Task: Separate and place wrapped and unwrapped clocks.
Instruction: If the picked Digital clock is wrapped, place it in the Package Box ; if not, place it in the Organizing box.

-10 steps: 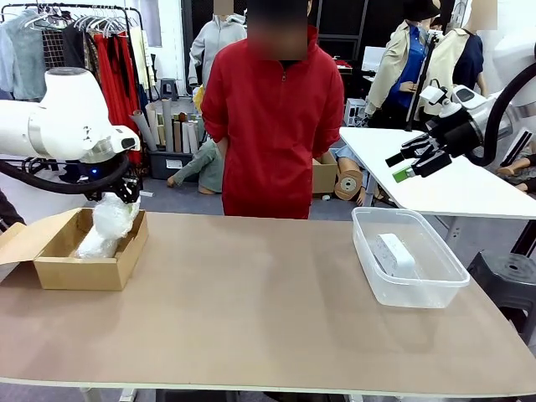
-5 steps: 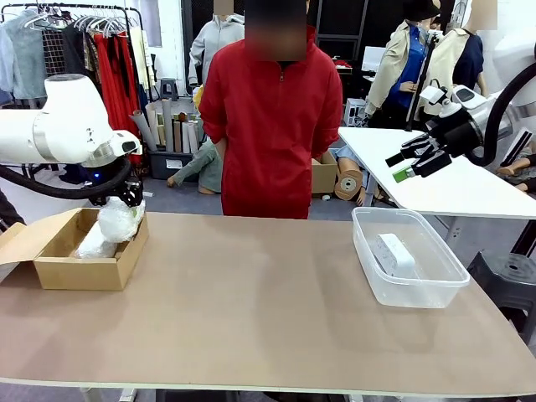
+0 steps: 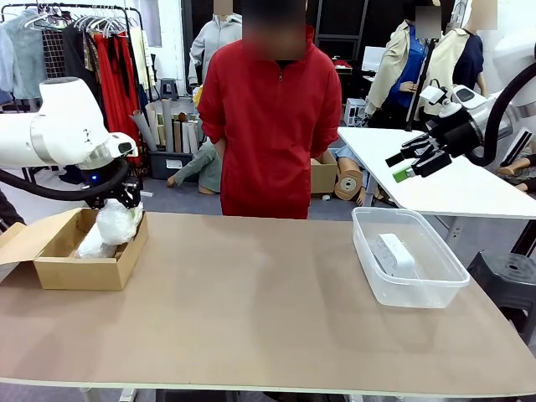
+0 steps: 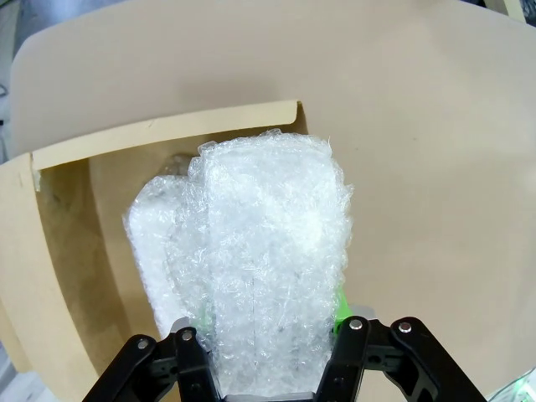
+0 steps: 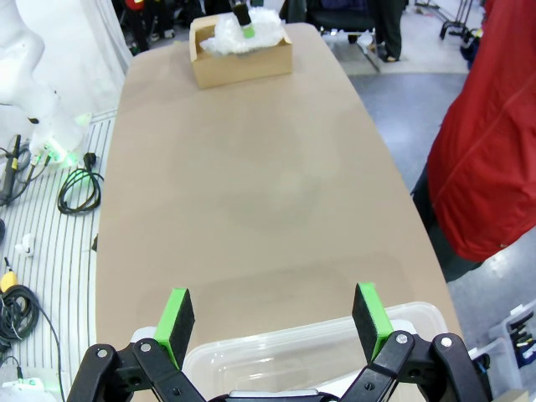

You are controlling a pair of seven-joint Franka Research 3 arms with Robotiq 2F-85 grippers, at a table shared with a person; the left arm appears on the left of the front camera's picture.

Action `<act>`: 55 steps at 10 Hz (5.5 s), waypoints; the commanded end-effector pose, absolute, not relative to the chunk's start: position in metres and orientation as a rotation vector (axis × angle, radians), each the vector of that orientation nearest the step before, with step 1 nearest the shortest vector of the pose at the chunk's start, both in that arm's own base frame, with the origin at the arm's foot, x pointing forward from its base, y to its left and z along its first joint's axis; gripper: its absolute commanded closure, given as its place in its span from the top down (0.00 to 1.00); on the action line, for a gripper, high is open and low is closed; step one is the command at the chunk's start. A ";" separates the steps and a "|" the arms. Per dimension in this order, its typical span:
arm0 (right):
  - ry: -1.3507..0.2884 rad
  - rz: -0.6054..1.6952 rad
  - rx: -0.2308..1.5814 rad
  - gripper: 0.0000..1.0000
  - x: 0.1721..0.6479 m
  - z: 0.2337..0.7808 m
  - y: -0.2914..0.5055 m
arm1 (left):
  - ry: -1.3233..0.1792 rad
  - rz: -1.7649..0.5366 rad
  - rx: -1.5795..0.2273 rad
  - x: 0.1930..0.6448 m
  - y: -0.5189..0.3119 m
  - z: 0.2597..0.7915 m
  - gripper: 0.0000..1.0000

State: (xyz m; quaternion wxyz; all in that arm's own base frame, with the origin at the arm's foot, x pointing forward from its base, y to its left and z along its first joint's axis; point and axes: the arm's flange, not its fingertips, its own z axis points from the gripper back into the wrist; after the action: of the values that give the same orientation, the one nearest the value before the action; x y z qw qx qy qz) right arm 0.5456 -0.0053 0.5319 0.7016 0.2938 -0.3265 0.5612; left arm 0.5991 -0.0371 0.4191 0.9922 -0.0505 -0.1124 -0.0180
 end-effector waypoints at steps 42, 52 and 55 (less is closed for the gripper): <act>-0.731 1.252 0.653 1.00 0.545 0.534 -0.004 | -0.168 0.022 -0.088 0.584 -0.047 0.439 1.00; -0.731 1.252 0.653 1.00 0.545 0.534 -0.004 | 0.037 -0.323 -0.296 0.560 -0.047 0.490 1.00; -0.731 1.252 0.653 1.00 0.545 0.534 -0.004 | 0.055 -0.546 -0.461 0.549 -0.044 0.527 1.00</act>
State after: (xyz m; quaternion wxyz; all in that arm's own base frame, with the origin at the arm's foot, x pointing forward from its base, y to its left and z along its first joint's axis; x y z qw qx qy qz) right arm 0.5457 -0.0053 0.5318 0.7016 0.2938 -0.3264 0.5611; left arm 0.5419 -0.0573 0.5190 0.9489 -0.1969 0.0184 -0.2460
